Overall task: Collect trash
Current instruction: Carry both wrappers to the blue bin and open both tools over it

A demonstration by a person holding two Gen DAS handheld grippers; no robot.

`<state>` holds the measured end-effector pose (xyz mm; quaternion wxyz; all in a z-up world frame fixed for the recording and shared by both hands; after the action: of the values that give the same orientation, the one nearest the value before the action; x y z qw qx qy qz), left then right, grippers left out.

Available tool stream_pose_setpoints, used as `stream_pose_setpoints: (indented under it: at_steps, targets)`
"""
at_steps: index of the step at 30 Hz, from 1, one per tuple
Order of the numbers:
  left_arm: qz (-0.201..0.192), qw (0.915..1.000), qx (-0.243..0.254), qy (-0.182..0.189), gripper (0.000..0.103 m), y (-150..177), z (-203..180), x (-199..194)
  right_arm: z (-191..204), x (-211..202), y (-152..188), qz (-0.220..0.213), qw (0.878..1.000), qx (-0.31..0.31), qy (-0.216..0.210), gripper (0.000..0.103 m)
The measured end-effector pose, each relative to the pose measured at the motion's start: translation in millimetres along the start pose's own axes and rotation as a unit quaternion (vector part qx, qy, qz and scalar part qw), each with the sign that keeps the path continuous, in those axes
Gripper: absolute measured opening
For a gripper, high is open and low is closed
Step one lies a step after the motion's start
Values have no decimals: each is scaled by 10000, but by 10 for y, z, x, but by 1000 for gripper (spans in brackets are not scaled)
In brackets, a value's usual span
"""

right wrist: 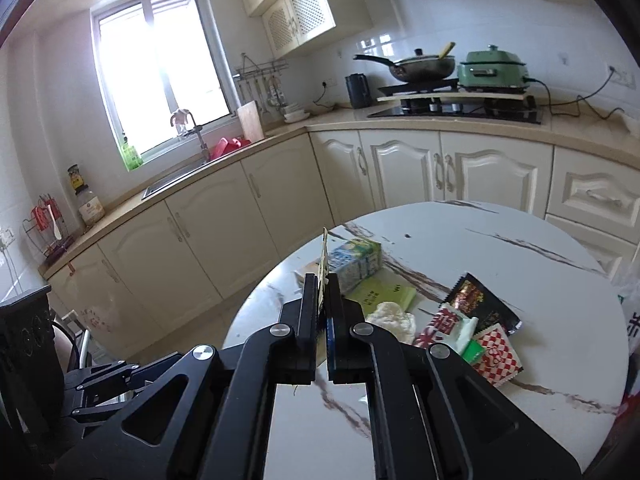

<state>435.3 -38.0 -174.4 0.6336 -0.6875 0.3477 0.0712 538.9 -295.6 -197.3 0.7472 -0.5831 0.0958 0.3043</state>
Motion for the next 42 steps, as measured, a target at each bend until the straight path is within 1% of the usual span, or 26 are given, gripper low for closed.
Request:
stream_pose_setpoints:
  at_steps: [4,8,12,16,20,23,25,29,31,33,35,36,38,40,41,42]
  targets:
    - [-102,9992,-177,-343,18,47,457,-285,522,250,53,152,9987,-259,-405,5]
    - [-41,9957,-473,-793,18,210,1085,-455,1100,661,252,466,9942,-474,-848,5]
    - [195,9898,-803,-1160,18,454,1715,-505,1605,1172,595,919,9861,-655,-1216,4]
    - [561,9831,-1060,-1382,18,744,2159,-338,1907,1787,1083,1497,9761,-687,-1414,5]
    - [1083,9738,-1206,-1596,18,1057,2506,48,2027,2395,1645,2135,9643,-701,-1402,5]
    - [1520,9656,-1309,-1657,18,1324,2702,384,1983,2835,2094,2605,9537,-625,-1365,5]
    - [1724,9608,-1416,-1644,18,1454,2816,567,1928,3081,2331,2848,9477,-561,-1327,5]
    - [2008,9520,-1579,-1688,18,1615,3030,892,1823,3472,2672,3171,9387,-419,-1283,5]
    - [2167,9480,-1624,-1671,18,1668,3109,1040,1776,3608,2796,3299,9348,-366,-1263,7]
    - [2237,9442,-1683,-1738,20,1672,3191,1153,1724,3696,2847,3333,9351,-272,-1171,9]
    - [2252,9420,-1747,-1774,24,1691,3274,1245,1649,3771,2870,3330,9363,-229,-1089,15]
    - [2240,9408,-1812,-1783,28,1679,3338,1293,1608,3790,2884,3324,9369,-224,-1054,20]
    - [2235,9379,-1882,-1870,52,1663,3390,1364,1544,3777,2882,3309,9385,-170,-977,22]
    - [2224,9356,-1940,-1938,63,1694,3456,1397,1486,3751,2836,3249,9414,-183,-887,24]
    - [2208,9353,-1996,-1915,65,1734,3428,1396,1465,3728,2804,3220,9427,-184,-855,26]
    - [2175,9349,-2064,-1901,65,1713,3437,1370,1456,3700,2766,3180,9443,-214,-822,32]
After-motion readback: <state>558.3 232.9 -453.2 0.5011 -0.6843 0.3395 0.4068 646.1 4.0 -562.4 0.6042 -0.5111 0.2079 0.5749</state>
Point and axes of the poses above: each gripper's, at about its wrist camera, not at the fingertips, and x roughly the way its jaws point, z to its left, y to its underside, the point moved 9 cm from there along x, roughly the way its jaws point, and after that the axes turned 8 degrees about -y, right-handed, at the moved point
